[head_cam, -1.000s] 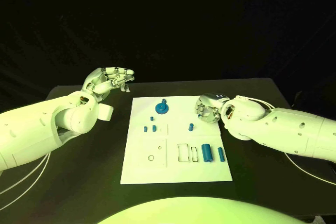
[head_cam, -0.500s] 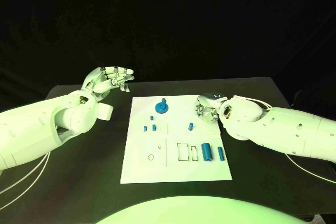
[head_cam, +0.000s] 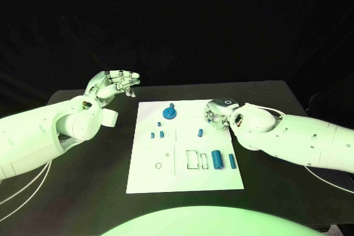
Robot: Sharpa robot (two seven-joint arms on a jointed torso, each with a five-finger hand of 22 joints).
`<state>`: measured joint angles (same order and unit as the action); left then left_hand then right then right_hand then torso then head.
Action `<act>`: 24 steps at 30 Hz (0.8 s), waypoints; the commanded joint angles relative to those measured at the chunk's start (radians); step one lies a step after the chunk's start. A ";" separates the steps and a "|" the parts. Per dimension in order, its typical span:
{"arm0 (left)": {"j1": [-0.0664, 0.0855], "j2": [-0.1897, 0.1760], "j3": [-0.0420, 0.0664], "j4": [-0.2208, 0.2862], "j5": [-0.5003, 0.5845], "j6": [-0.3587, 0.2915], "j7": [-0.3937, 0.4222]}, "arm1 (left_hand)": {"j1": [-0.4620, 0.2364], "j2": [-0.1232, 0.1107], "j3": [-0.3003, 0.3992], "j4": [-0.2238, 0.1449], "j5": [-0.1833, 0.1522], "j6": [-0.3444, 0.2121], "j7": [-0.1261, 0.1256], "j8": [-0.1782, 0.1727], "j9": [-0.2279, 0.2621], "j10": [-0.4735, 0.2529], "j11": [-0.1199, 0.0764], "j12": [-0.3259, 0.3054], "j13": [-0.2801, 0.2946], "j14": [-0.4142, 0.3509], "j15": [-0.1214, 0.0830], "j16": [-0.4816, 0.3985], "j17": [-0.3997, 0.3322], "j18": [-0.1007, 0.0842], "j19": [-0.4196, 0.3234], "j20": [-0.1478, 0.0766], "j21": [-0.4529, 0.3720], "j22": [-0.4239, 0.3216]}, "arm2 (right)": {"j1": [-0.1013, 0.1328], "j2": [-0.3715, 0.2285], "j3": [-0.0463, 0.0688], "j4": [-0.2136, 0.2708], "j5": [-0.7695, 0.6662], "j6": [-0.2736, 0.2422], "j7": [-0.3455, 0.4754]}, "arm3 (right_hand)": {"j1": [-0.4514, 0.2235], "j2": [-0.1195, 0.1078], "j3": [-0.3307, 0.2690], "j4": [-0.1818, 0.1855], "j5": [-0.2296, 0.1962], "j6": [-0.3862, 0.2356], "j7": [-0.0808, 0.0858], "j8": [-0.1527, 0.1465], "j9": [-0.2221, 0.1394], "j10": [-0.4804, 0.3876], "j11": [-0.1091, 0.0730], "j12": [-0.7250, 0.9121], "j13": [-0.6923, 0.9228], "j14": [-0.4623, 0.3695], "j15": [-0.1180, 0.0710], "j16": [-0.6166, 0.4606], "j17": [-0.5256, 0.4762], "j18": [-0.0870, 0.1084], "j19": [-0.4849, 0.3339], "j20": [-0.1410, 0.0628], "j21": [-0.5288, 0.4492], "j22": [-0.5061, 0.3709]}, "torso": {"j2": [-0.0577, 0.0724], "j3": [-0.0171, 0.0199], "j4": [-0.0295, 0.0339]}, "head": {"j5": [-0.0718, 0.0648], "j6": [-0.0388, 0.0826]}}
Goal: Assemble the parts on the task board
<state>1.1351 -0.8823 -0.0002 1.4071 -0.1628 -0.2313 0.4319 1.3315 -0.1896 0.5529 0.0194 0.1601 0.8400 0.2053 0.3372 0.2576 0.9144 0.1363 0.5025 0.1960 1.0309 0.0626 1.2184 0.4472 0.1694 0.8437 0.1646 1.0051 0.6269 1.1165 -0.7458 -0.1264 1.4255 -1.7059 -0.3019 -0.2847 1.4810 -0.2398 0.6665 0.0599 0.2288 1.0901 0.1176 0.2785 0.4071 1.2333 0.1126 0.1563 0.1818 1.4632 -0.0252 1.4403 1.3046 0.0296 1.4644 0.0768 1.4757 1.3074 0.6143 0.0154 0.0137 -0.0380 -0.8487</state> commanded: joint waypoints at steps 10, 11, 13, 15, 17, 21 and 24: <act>0.001 0.000 0.001 0.004 0.000 -0.004 0.002 | 0.002 0.002 -0.006 0.000 0.003 -0.010 0.001 0.004 -0.001 -0.009 0.001 0.007 0.002 -0.002 0.003 0.005 0.000 0.015 0.007 -0.002 -0.005 -0.002 | 0.003 -0.030 0.004 0.040 -0.011 -0.121 -0.002 | -0.019 -0.004 0.005 -0.012 0.006 0.014 -0.001 0.008 0.004 0.081 -0.070 -0.005 0.028 0.056 -0.008 -0.006 -0.004 -0.012 0.078 -0.008 0.011 0.236 | 0.000 -0.0011 -0.0002 | 0.001 0.004; 0.001 0.000 0.001 0.004 0.000 -0.004 0.002 | 0.003 0.002 -0.006 0.000 0.003 -0.011 0.002 0.005 -0.001 -0.010 0.002 0.008 0.002 -0.002 0.003 0.005 0.000 0.014 0.007 -0.001 -0.005 -0.002 | 0.004 -0.033 0.005 0.045 -0.007 -0.122 -0.002 | -0.019 -0.004 0.005 -0.012 0.006 0.014 -0.001 0.008 0.004 0.081 -0.070 -0.005 0.028 0.056 -0.008 -0.006 -0.004 -0.012 0.078 -0.008 0.011 0.236 | 0.000 -0.0009 -0.0003 | 0.001 0.004; 0.001 0.000 0.001 0.004 0.000 -0.004 0.002 | 0.003 0.002 -0.006 0.000 0.003 -0.011 0.002 0.005 -0.001 -0.010 0.002 0.008 0.002 -0.002 0.003 0.005 0.000 0.014 0.007 -0.001 -0.005 -0.002 | 0.007 -0.039 0.006 0.054 0.002 -0.124 -0.001 | -0.021 -0.005 0.006 -0.013 0.006 0.015 -0.002 0.009 0.004 0.082 -0.071 -0.006 0.029 0.056 -0.009 -0.006 -0.004 -0.012 0.078 -0.008 0.012 0.236 | 0.000 -0.0010 -0.0003 | 0.001 0.004; 0.001 0.000 0.001 0.004 0.000 -0.004 0.002 | 0.003 0.002 -0.006 0.000 0.003 -0.011 0.002 0.005 -0.001 -0.010 0.002 0.008 0.002 -0.002 0.003 0.005 0.000 0.014 0.007 -0.001 -0.005 -0.002 | 0.010 -0.046 0.008 0.064 0.013 -0.123 0.000 | -0.021 -0.005 0.006 -0.013 0.006 0.015 -0.002 0.009 0.004 0.082 -0.071 -0.006 0.029 0.056 -0.009 -0.006 -0.004 -0.012 0.078 -0.008 0.012 0.236 | 0.000 -0.0011 -0.0006 | 0.001 0.005; 0.001 0.000 0.001 0.004 -0.001 -0.004 0.002 | 0.003 0.002 -0.007 0.000 0.003 -0.012 0.002 0.005 -0.002 -0.011 0.002 0.009 0.002 -0.002 0.003 0.006 0.000 0.014 0.007 -0.001 -0.005 -0.002 | 0.013 -0.050 0.008 0.072 0.020 -0.119 0.000 | -0.021 -0.005 0.006 -0.013 0.006 0.015 -0.002 0.009 0.004 0.082 -0.071 -0.006 0.029 0.056 -0.009 -0.006 -0.004 -0.012 0.078 -0.008 0.012 0.236 | 0.000 -0.0012 -0.0009 | 0.001 0.006; 0.001 -0.001 0.001 0.005 -0.001 -0.003 0.002 | 0.003 0.002 -0.007 0.000 0.003 -0.012 0.002 0.005 -0.002 -0.011 0.002 0.009 0.002 -0.002 0.003 0.006 0.000 0.014 0.007 -0.001 -0.005 -0.002 | 0.017 -0.057 0.009 0.081 0.035 -0.093 -0.002 | -0.023 -0.005 0.007 -0.014 0.006 0.016 -0.002 0.009 0.005 0.083 -0.071 -0.006 0.029 0.056 -0.009 -0.005 -0.003 -0.012 0.079 -0.008 0.012 0.236 | -0.001 -0.0014 -0.0013 | 0.000 0.007; 0.001 -0.001 0.001 0.005 -0.001 -0.003 0.002 | 0.003 0.002 -0.008 0.000 0.003 -0.013 0.003 0.005 -0.002 -0.012 0.002 0.010 0.002 -0.002 0.004 0.007 0.000 0.014 0.008 -0.001 -0.005 -0.002 | 0.018 -0.058 0.009 0.081 0.044 -0.063 -0.006 | -0.025 -0.006 0.007 -0.014 0.005 0.016 -0.002 0.009 0.005 0.084 -0.071 -0.006 0.029 0.056 -0.009 -0.005 -0.002 -0.012 0.078 -0.008 0.010 0.236 | -0.001 -0.0015 -0.0010 | 0.000 0.008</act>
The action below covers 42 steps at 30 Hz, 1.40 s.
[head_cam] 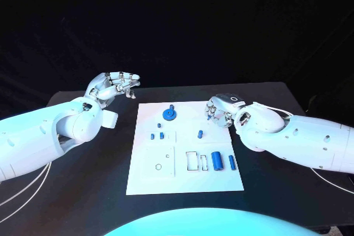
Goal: Assemble the parts on the task board
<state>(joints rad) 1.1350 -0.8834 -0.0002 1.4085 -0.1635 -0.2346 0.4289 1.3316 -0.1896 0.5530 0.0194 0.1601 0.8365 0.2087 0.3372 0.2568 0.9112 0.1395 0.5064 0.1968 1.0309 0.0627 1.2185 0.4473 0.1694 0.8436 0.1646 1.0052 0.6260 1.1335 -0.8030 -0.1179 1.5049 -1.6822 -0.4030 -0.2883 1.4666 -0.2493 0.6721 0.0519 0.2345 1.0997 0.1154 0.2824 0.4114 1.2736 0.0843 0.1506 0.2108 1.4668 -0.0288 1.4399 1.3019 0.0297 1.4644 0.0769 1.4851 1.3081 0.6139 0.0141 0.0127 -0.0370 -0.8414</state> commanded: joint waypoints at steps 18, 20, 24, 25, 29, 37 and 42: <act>0.001 -0.002 0.001 0.003 0.000 0.001 0.003 | 0.004 0.001 -0.010 0.000 0.003 -0.014 0.001 0.006 -0.002 -0.014 0.001 0.008 0.002 -0.002 0.005 0.008 0.001 0.014 0.009 0.000 -0.006 -0.002 | 0.002 0.007 0.000 -0.021 0.022 0.085 -0.036 | -0.014 0.004 0.002 -0.007 -0.002 0.007 0.000 0.005 0.001 0.044 -0.043 -0.002 0.001 0.053 -0.005 -0.004 0.000 -0.012 0.078 -0.009 0.000 0.235 | 0.000 0.0007 0.0004 | -0.003 0.001; 0.001 -0.002 0.001 0.003 0.000 0.001 0.003 | 0.004 0.001 -0.010 0.000 0.003 -0.014 0.001 0.006 -0.002 -0.014 0.001 0.008 0.002 -0.002 0.005 0.008 0.001 0.014 0.009 0.000 -0.006 -0.002 | 0.002 0.010 0.000 -0.025 0.017 0.079 -0.042 | -0.016 0.004 0.002 -0.007 -0.003 0.007 0.000 0.005 0.001 0.044 -0.043 -0.003 0.001 0.052 -0.005 -0.005 0.000 -0.012 0.078 -0.009 0.000 0.235 | 0.001 0.0008 0.0001 | -0.003 0.001; 0.001 -0.002 0.001 0.003 0.000 0.001 0.003 | 0.004 0.001 -0.010 0.000 0.003 -0.014 0.001 0.006 -0.002 -0.014 0.001 0.008 0.002 -0.002 0.005 0.008 0.001 0.014 0.009 0.000 -0.006 -0.002 | 0.000 0.015 0.000 -0.027 0.009 0.058 -0.049 | -0.016 0.004 0.002 -0.007 -0.003 0.007 0.000 0.005 0.001 0.044 -0.043 -0.003 0.001 0.052 -0.005 -0.005 0.000 -0.012 0.078 -0.009 0.000 0.235 | 0.001 0.0016 0.0005 | -0.002 0.001; 0.001 -0.002 0.001 0.003 0.000 0.001 0.003 | 0.004 0.001 -0.010 0.000 0.003 -0.014 0.001 0.006 -0.002 -0.014 0.001 0.008 0.002 -0.002 0.005 0.008 0.001 0.014 0.009 0.000 -0.006 -0.002 | -0.001 0.016 0.000 -0.027 0.007 0.052 -0.050 | -0.016 0.004 0.002 -0.007 -0.003 0.007 0.000 0.005 0.001 0.044 -0.043 -0.003 0.001 0.052 -0.005 -0.005 0.000 -0.012 0.078 -0.009 0.000 0.235 | 0.001 0.0013 0.0007 | -0.003 0.002; 0.001 -0.001 0.001 0.003 0.000 0.001 0.002 | 0.004 0.001 -0.010 0.000 0.003 -0.014 0.001 0.006 -0.002 -0.014 0.001 0.008 0.002 -0.002 0.005 0.008 0.001 0.014 0.009 0.000 -0.006 -0.002 | -0.002 0.019 0.000 -0.025 0.004 0.033 -0.051 | -0.017 0.004 0.003 -0.008 -0.004 0.007 0.000 0.005 0.001 0.044 -0.043 -0.003 0.001 0.052 -0.006 -0.005 -0.002 -0.012 0.078 -0.009 0.002 0.236 | 0.000 0.0010 0.0009 | -0.002 0.002; 0.001 -0.001 0.001 0.002 0.000 0.002 0.002 | 0.004 0.000 -0.011 0.000 0.003 -0.017 0.001 0.006 -0.002 -0.017 0.002 0.010 0.002 -0.003 0.006 0.009 0.001 0.014 0.009 0.001 -0.007 -0.003 | -0.004 0.018 0.000 -0.009 0.006 0.019 -0.051 | -0.017 0.004 0.003 -0.009 -0.004 0.007 0.000 0.005 0.001 0.044 -0.043 -0.004 0.001 0.052 -0.006 -0.006 -0.002 -0.013 0.079 -0.009 0.006 0.237 | 0.000 0.0000 0.0014 | 0.001 0.000; 0.001 -0.001 0.001 0.001 0.000 0.002 0.001 | 0.004 0.000 -0.011 0.000 0.003 -0.017 0.001 0.006 -0.002 -0.017 0.002 0.010 0.002 -0.003 0.006 0.009 0.001 0.014 0.009 0.001 -0.007 -0.003 | -0.005 0.008 0.000 0.025 0.009 0.012 -0.054 | -0.017 0.004 0.003 -0.009 -0.004 0.007 0.000 0.005 0.001 0.044 -0.043 -0.004 0.001 0.052 -0.006 -0.006 -0.002 -0.013 0.079 -0.009 0.006 0.237 | -0.001 -0.0002 0.0016 | 0.005 0.000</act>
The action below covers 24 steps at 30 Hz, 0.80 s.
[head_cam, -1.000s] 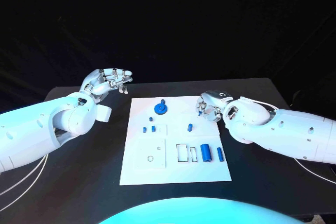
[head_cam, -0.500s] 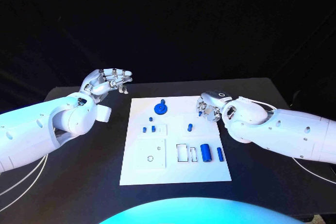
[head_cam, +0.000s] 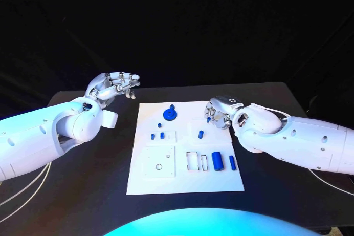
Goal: Assemble the parts on the task board
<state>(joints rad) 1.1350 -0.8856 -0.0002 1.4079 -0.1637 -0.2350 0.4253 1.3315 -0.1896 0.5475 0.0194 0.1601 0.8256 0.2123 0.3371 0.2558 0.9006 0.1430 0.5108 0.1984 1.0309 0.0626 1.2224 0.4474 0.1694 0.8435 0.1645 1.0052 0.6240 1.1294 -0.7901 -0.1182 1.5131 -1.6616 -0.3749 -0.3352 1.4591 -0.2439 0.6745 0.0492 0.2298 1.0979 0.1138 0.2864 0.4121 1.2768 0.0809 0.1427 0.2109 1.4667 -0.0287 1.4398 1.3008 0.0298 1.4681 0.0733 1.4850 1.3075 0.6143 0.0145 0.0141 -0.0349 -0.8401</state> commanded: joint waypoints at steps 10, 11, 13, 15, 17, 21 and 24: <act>0.001 0.003 0.001 -0.003 0.000 0.002 0.003 | 0.005 0.000 -0.006 0.000 0.003 -0.008 -0.002 0.007 -0.002 -0.009 -0.001 0.006 0.001 -0.003 0.006 0.006 0.001 0.014 0.009 0.001 -0.007 -0.001 | 0.005 -0.017 0.004 0.120 -0.006 -0.019 -0.017 | -0.011 -0.001 0.001 -0.007 0.001 0.009 0.001 0.001 0.001 0.041 -0.040 0.004 0.001 0.052 -0.006 -0.006 -0.002 -0.013 0.076 -0.005 0.006 0.238 | -0.003 -0.0021 0.0003 | 0.016 0.001; 0.001 0.003 0.001 -0.004 0.000 0.002 0.002 | 0.005 0.000 -0.006 0.000 0.003 -0.008 -0.002 0.007 -0.002 -0.009 -0.001 0.006 0.001 -0.003 0.006 0.006 0.001 0.014 0.009 0.001 -0.007 -0.001 | 0.006 -0.014 0.004 0.130 -0.006 -0.019 -0.018 | -0.011 -0.001 0.001 -0.007 0.001 0.009 0.001 0.001 0.001 0.041 -0.040 0.004 0.001 0.052 -0.006 -0.006 -0.002 -0.013 0.076 -0.005 0.006 0.238 | -0.003 -0.0024 0.0002 | 0.018 0.001; 0.001 0.004 0.001 -0.004 0.000 0.002 0.002 | 0.005 0.000 -0.006 0.000 0.003 -0.008 -0.002 0.007 -0.002 -0.009 -0.001 0.006 0.001 -0.003 0.006 0.006 0.001 0.014 0.009 0.001 -0.007 -0.001 | 0.006 -0.006 0.004 0.144 -0.009 -0.019 -0.020 | -0.011 -0.001 0.001 -0.007 0.000 0.010 0.001 0.001 0.001 0.042 -0.040 0.004 0.001 0.052 -0.006 -0.007 -0.004 -0.013 0.076 -0.005 0.007 0.238 | -0.002 -0.0020 -0.0001 | 0.026 0.001; 0.001 0.005 0.001 -0.004 0.000 0.002 0.002 | 0.005 0.000 -0.006 0.000 0.003 -0.008 -0.002 0.007 -0.002 -0.009 -0.001 0.006 0.001 -0.003 0.006 0.006 0.001 0.014 0.009 0.001 -0.007 -0.001 | 0.006 0.001 0.004 0.155 -0.014 -0.019 -0.022 | -0.011 -0.001 0.001 -0.007 0.000 0.010 0.001 0.001 0.001 0.042 -0.040 0.004 0.001 0.052 -0.006 -0.007 -0.004 -0.013 0.076 -0.005 0.007 0.238 | -0.002 -0.0019 0.0001 | 0.031 0.002; 0.001 0.006 0.001 -0.005 0.000 0.002 0.002 | 0.005 0.000 -0.006 0.000 0.003 -0.008 -0.002 0.007 -0.002 -0.009 -0.001 0.006 0.001 -0.003 0.006 0.006 0.001 0.014 0.009 0.001 -0.007 -0.001 | 0.006 0.010 0.004 0.166 -0.018 -0.019 -0.024 | -0.011 -0.001 0.001 -0.007 0.000 0.010 0.001 0.001 0.001 0.042 -0.040 0.004 0.001 0.052 -0.006 -0.007 -0.004 -0.013 0.076 -0.005 0.007 0.238 | -0.002 -0.0024 0.0014 | 0.036 0.001; 0.001 0.007 0.001 -0.005 0.000 0.001 0.001 | 0.005 -0.001 -0.008 0.000 0.003 -0.010 -0.001 0.007 -0.002 -0.011 -0.001 0.008 0.001 -0.003 0.007 0.007 0.001 0.014 0.010 0.001 -0.008 -0.002 | 0.006 0.032 0.004 0.172 -0.024 -0.016 -0.026 | -0.011 -0.001 0.001 -0.007 0.000 0.010 0.001 0.001 0.001 0.042 -0.040 0.004 0.001 0.052 -0.006 -0.007 -0.004 -0.013 0.076 -0.005 0.007 0.238 | -0.003 -0.0034 0.0008 | 0.053 -0.001; 0.001 0.008 0.001 -0.005 0.000 0.001 0.000 | 0.005 -0.001 -0.008 0.000 0.003 -0.010 -0.001 0.007 -0.002 -0.011 -0.001 0.008 0.001 -0.003 0.007 0.007 0.001 0.014 0.010 0.001 -0.008 -0.002 | 0.005 0.047 0.003 0.174 -0.028 -0.013 -0.026 | -0.012 -0.001 0.001 -0.008 0.000 0.010 0.001 0.001 0.001 0.042 -0.040 0.003 0.002 0.051 -0.006 -0.008 -0.006 -0.013 0.076 -0.005 0.006 0.238 | -0.002 -0.0035 0.0012 | 0.063 -0.004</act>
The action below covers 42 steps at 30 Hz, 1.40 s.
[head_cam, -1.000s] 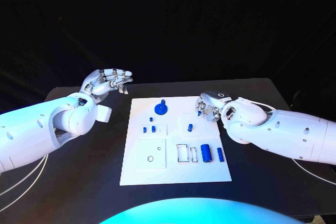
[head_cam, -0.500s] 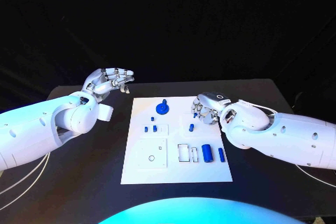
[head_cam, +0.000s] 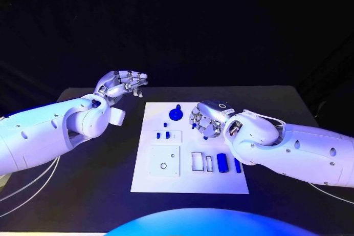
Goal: Assemble the parts on the task board
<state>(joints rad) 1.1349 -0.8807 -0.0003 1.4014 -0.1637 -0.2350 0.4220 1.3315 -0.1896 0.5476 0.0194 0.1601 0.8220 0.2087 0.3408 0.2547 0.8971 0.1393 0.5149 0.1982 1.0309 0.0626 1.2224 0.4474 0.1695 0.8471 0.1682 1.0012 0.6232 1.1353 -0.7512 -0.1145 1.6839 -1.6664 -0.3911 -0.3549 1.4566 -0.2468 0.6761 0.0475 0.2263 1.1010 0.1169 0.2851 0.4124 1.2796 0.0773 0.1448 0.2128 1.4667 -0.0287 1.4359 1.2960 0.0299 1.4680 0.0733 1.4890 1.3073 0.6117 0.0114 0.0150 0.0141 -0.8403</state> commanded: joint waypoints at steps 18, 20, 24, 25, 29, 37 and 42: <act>0.001 0.006 0.001 0.006 -0.001 -0.002 -0.005 | 0.005 -0.001 -0.008 0.000 0.003 -0.006 0.002 0.003 -0.001 -0.008 0.003 0.003 0.002 -0.003 0.007 0.007 0.001 0.014 0.006 -0.002 -0.004 -0.001 | -0.049 0.107 -0.012 -0.017 -0.084 0.012 -0.026 | -0.011 0.002 0.001 -0.008 0.002 0.006 -0.002 0.001 0.001 0.039 -0.036 -0.001 0.000 0.051 -0.006 -0.004 -0.001 -0.013 0.075 -0.006 0.000 0.237 | 0.003 0.0030 -0.0014 | 0.078 -0.032; 0.001 0.006 0.001 0.007 -0.002 -0.002 -0.005 | 0.005 -0.001 -0.008 0.000 0.003 -0.006 0.002 0.003 -0.001 -0.008 0.003 0.003 0.002 -0.003 0.007 0.007 0.001 0.014 0.006 -0.002 -0.004 -0.001 | -0.055 0.113 -0.013 -0.018 -0.093 0.012 -0.028 | -0.011 0.002 0.001 -0.008 0.002 0.006 -0.002 0.001 0.001 0.039 -0.036 -0.001 0.000 0.051 -0.006 -0.004 -0.001 -0.013 0.075 -0.006 0.000 0.237 | 0.004 0.0034 -0.0016 | 0.082 -0.032; 0.001 0.007 0.001 0.008 -0.003 -0.002 -0.006 | 0.005 -0.001 -0.008 0.000 0.003 -0.006 0.002 0.003 -0.001 -0.008 0.003 0.003 0.002 -0.003 0.007 0.007 0.001 0.014 0.006 -0.002 -0.004 -0.001 | -0.066 0.124 -0.015 -0.020 -0.111 0.010 -0.033 | -0.011 0.002 0.001 -0.008 0.002 0.006 -0.002 0.001 0.001 0.039 -0.036 -0.001 0.000 0.051 -0.006 -0.004 -0.001 -0.013 0.075 -0.006 0.000 0.237 | 0.004 0.0035 -0.0017 | 0.087 -0.032; 0.001 0.007 0.001 0.008 -0.003 -0.002 -0.006 | 0.005 -0.001 -0.008 0.000 0.003 -0.006 0.002 0.003 -0.001 -0.008 0.003 0.003 0.002 -0.003 0.007 0.007 0.001 0.014 0.006 -0.002 -0.004 -0.001 | -0.067 0.125 -0.016 -0.020 -0.113 0.009 -0.033 | -0.011 0.002 0.001 -0.008 0.002 0.006 -0.002 0.001 0.001 0.039 -0.036 -0.001 0.000 0.051 -0.006 -0.004 -0.001 -0.013 0.075 -0.006 0.000 0.237 | 0.004 0.0037 -0.0021 | 0.088 -0.032; 0.001 0.007 0.001 0.009 -0.004 -0.003 -0.006 | 0.005 -0.001 -0.008 0.000 0.003 -0.006 0.002 0.003 -0.001 -0.008 0.003 0.003 0.002 -0.003 0.007 0.007 0.001 0.014 0.006 -0.002 -0.004 -0.001 | -0.079 0.134 -0.018 -0.021 -0.134 0.006 -0.034 | -0.011 0.002 0.001 -0.008 0.002 0.006 -0.002 0.001 0.001 0.039 -0.036 -0.001 0.000 0.051 -0.006 -0.004 -0.001 -0.013 0.075 -0.006 0.000 0.237 | 0.004 0.0033 -0.0026 | 0.094 -0.032; 0.001 0.008 0.001 0.010 -0.007 -0.006 -0.005 | 0.009 -0.002 -0.009 -0.002 0.004 -0.010 0.003 0.005 -0.001 -0.012 0.004 0.007 0.003 -0.005 0.007 0.008 0.001 0.014 0.007 -0.001 -0.005 -0.002 | -0.102 0.151 -0.021 -0.023 -0.157 0.002 -0.033 | -0.012 0.003 0.002 -0.010 0.001 0.006 -0.002 0.001 0.001 0.038 -0.036 -0.002 0.000 0.051 -0.006 -0.005 -0.002 -0.013 0.075 -0.006 -0.001 0.237 | 0.004 0.0033 -0.0013 | 0.097 -0.032; 0.001 0.007 0.001 0.010 -0.007 -0.006 -0.006 | 0.009 -0.002 -0.009 -0.002 0.004 -0.010 0.003 0.005 -0.001 -0.012 0.004 0.007 0.003 -0.005 0.007 0.008 0.001 0.014 0.007 -0.001 -0.005 -0.002 | -0.111 0.156 -0.022 -0.025 -0.162 0.004 -0.034 | -0.012 0.003 0.002 -0.010 0.001 0.006 -0.002 0.001 0.001 0.038 -0.036 -0.002 0.000 0.051 -0.006 -0.005 -0.002 -0.013 0.075 -0.006 -0.001 0.237 | 0.003 0.0026 -0.0016 | 0.099 -0.032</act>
<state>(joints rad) 1.1350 -0.8752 -0.0003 1.4084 -0.1659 -0.2395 0.4110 1.3315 -0.1896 0.5420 0.0167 0.1601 0.8184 0.2123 0.3407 0.2548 0.8935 0.1430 0.5189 0.1999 1.0272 0.0664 1.2275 0.4474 0.1695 0.8470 0.1681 1.0012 0.6223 1.0267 -0.5969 -0.1366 1.6590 -1.7969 -0.3900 -0.3857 1.4469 -0.2477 0.6800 0.0435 0.2222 1.0991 0.1151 0.2802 0.4125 1.2798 0.0768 0.1397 0.2118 1.4667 -0.0287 1.4359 1.2950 0.0298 1.4680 0.0734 1.4889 1.3077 0.6156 0.0145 0.0135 0.1116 -0.8728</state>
